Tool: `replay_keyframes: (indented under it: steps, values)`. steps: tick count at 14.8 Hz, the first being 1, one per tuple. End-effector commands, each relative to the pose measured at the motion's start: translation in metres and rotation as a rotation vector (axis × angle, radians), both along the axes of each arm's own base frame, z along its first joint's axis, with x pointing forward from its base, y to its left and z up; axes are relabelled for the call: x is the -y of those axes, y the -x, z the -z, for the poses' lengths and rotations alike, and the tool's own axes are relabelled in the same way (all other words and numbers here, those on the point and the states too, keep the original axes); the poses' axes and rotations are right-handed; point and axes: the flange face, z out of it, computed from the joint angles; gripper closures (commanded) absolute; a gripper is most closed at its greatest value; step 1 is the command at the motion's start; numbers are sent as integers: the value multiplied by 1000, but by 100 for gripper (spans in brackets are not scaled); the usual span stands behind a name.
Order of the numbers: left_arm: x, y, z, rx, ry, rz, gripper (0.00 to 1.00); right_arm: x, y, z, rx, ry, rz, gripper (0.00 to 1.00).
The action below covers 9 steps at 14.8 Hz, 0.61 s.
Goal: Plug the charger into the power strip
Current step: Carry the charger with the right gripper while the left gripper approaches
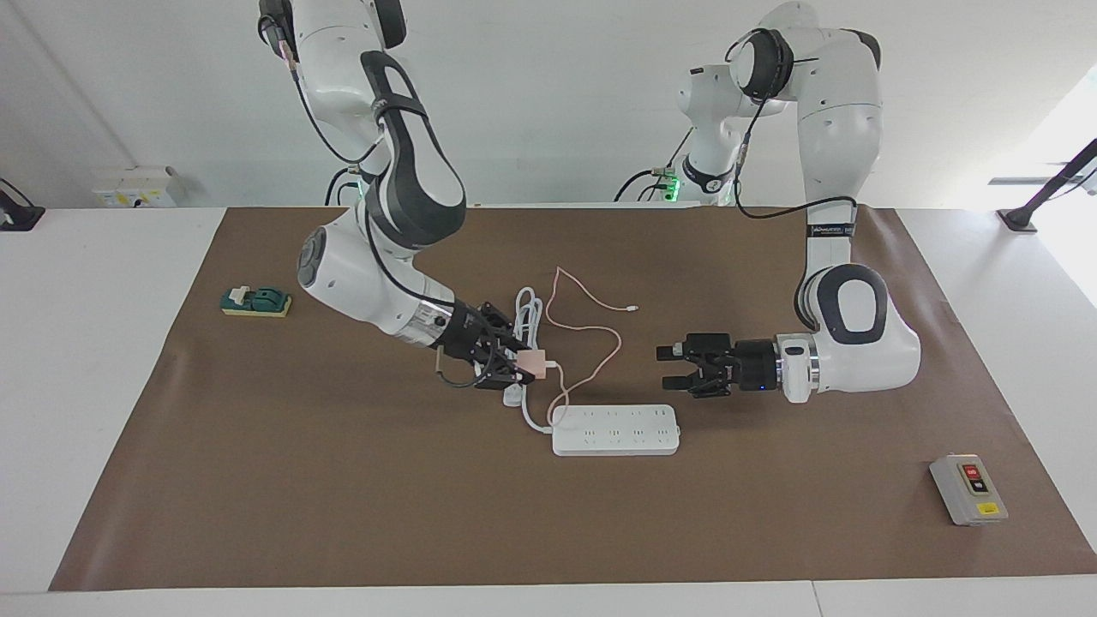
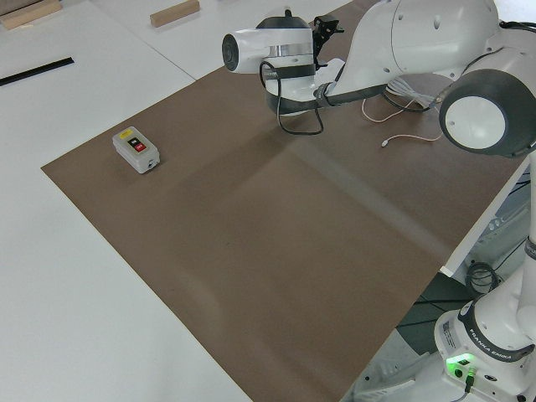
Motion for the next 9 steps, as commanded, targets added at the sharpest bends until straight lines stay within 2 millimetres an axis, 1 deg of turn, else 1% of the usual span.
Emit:
replay_keyframes:
  steps: [1, 2, 4, 5, 6, 9]
  values:
    - [3, 0, 0, -9, 53, -7, 0, -38, 7, -2, 1, -8, 35, 100]
    - [7, 1, 0, -18, 76, -8, 0, -52, 10, -2, 9, -6, 38, 100]
    - [14, 3, 12, -55, 150, -19, 0, -77, 17, 4, 21, -4, 28, 100]
    - [16, 3, 17, -66, 190, -17, 0, -89, 15, 2, 27, -10, 19, 100]
    - [17, 3, 22, -61, 222, -14, 0, -95, 13, 2, 24, -14, 21, 100]
    - [13, 7, 28, -53, 247, 7, 0, -102, 7, 1, 26, -24, 25, 100]
